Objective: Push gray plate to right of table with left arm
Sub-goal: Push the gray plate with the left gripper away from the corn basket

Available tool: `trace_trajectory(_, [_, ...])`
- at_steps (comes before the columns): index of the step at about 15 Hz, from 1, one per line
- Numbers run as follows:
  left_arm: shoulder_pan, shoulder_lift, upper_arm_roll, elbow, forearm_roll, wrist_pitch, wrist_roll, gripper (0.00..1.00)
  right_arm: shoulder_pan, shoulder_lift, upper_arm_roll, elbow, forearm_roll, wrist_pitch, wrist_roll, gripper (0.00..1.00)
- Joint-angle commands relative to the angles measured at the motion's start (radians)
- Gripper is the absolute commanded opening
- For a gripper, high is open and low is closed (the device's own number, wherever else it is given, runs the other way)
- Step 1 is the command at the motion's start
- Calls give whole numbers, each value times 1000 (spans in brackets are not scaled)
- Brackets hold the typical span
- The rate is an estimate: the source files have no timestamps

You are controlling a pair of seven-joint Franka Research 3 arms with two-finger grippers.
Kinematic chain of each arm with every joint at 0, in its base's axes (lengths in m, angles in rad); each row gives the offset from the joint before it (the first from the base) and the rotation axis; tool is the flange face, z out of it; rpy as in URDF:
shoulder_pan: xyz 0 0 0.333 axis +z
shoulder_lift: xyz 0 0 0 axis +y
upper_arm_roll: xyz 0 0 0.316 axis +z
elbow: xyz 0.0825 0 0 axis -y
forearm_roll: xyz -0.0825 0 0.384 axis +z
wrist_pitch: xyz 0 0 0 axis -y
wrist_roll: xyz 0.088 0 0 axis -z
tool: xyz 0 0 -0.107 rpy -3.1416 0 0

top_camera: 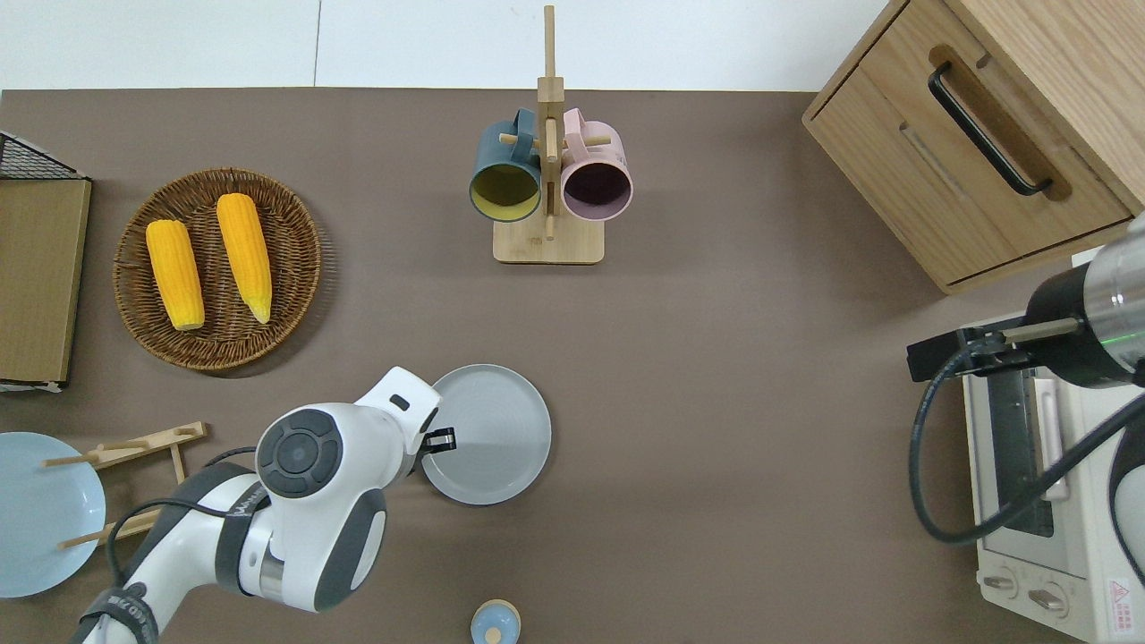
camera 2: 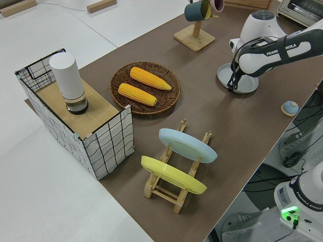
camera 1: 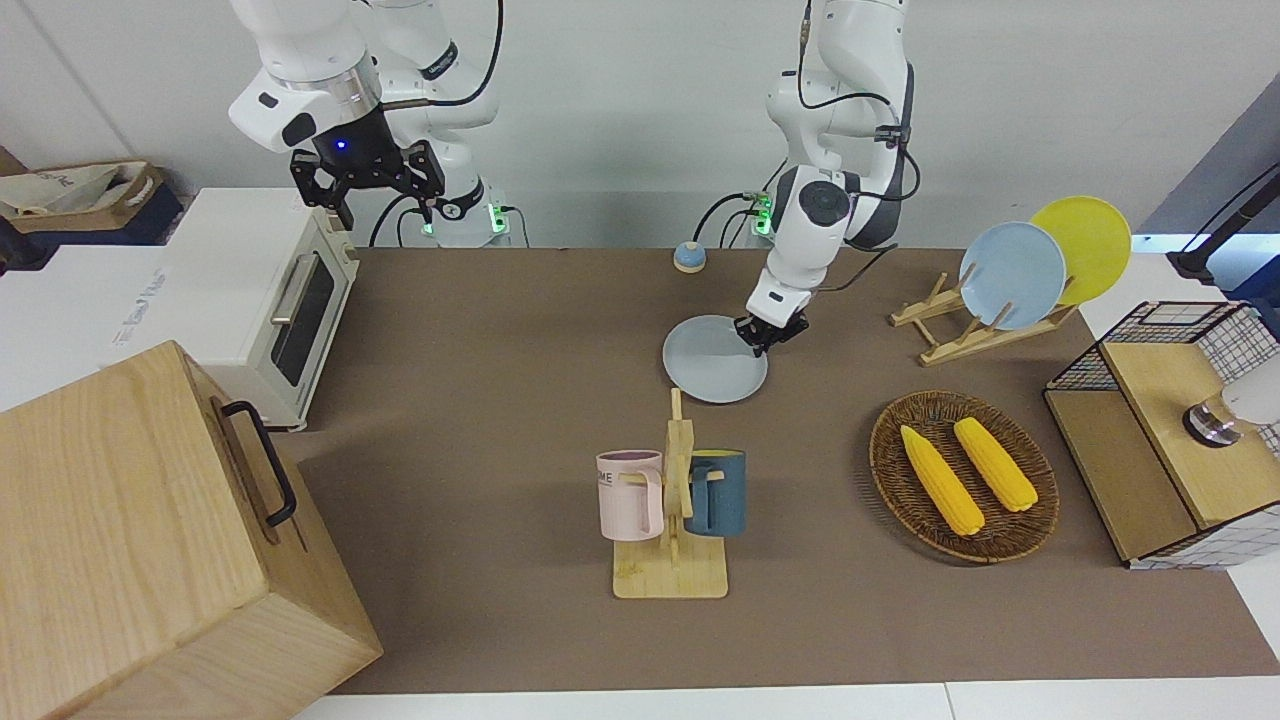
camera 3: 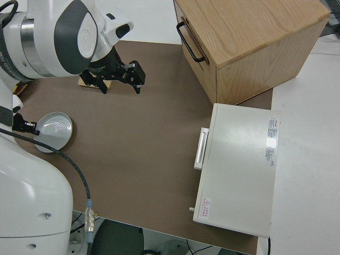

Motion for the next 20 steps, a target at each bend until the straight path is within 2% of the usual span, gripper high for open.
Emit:
trace_trajectory(1, [-109, 104, 7, 68, -8, 22, -124, 0, -11, -8, 6, -1, 8, -12, -3, 983])
trace_trajectory(5, [-169, 190, -16, 160, -42, 22, -210, 0, -11, -8, 6, -1, 8, -12, -1, 983])
trace_trajectory(10, [-182, 297, -84, 289, -41, 25, -319, 0, -11, -8, 6, -1, 8, -12, -3, 983])
trace_trajectory(20, [-275, 460, -90, 485, -30, 28, -475, 0, -11, -8, 6, 1, 10, -12, -3, 983])
